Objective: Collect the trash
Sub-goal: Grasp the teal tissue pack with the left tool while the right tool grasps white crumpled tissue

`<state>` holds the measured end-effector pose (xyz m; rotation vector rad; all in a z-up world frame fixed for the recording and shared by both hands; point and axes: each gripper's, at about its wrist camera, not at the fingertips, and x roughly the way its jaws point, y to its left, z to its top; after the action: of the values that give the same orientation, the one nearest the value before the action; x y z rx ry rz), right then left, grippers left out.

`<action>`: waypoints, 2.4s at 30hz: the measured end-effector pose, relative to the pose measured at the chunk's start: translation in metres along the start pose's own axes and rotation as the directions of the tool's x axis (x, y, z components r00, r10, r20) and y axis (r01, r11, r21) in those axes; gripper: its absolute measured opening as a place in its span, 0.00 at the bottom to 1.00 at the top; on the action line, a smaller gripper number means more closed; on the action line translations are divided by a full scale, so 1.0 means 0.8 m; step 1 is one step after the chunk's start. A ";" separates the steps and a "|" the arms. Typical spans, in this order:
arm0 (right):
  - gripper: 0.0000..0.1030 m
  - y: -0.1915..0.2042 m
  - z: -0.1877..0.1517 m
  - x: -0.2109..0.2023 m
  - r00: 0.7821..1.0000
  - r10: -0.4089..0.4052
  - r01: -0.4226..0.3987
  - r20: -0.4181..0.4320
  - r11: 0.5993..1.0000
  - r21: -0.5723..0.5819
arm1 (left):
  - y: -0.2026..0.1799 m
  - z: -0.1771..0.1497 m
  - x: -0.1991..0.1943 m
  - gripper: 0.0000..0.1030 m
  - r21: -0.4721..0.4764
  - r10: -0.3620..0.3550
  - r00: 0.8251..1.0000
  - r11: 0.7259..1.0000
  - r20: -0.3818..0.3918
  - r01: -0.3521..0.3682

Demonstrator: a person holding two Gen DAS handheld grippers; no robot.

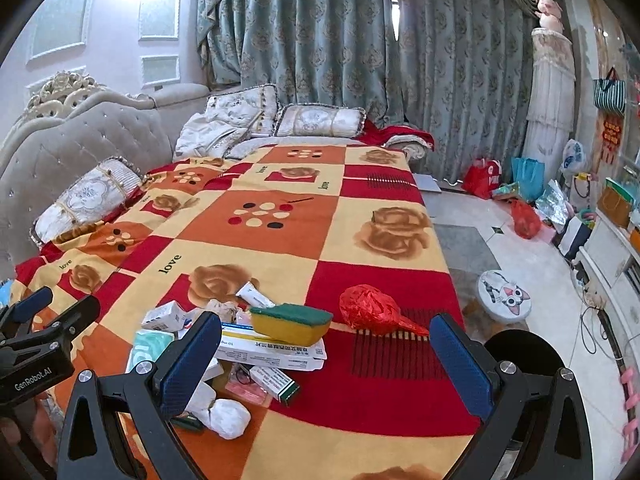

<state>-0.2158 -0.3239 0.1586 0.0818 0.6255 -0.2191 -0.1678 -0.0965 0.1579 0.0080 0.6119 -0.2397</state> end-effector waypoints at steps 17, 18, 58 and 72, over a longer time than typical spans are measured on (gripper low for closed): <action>1.00 0.001 -0.003 -0.005 1.000 0.016 -0.016 0.001 1.000 0.011 | 0.004 0.005 -0.005 1.00 -0.007 0.008 1.000 1.000 0.008 -0.007; 1.00 0.002 -0.003 -0.006 1.000 0.018 -0.018 0.001 1.000 0.013 | 0.005 0.006 -0.006 1.00 -0.009 0.010 1.000 1.000 0.008 -0.010; 1.00 0.034 -0.041 0.041 0.969 0.177 -0.197 -0.171 0.974 -0.107 | 0.047 -0.020 0.030 1.00 -0.014 0.053 0.991 0.998 -0.122 -0.056; 1.00 0.057 -0.069 0.075 0.938 0.229 -0.273 -0.259 0.950 -0.151 | 0.053 -0.032 0.061 1.00 -0.021 0.024 0.981 0.999 -0.195 -0.029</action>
<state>-0.1892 -0.2821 0.0793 0.0086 0.8656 0.1010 -0.1341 -0.0639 0.1062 0.0170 0.8092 -0.2075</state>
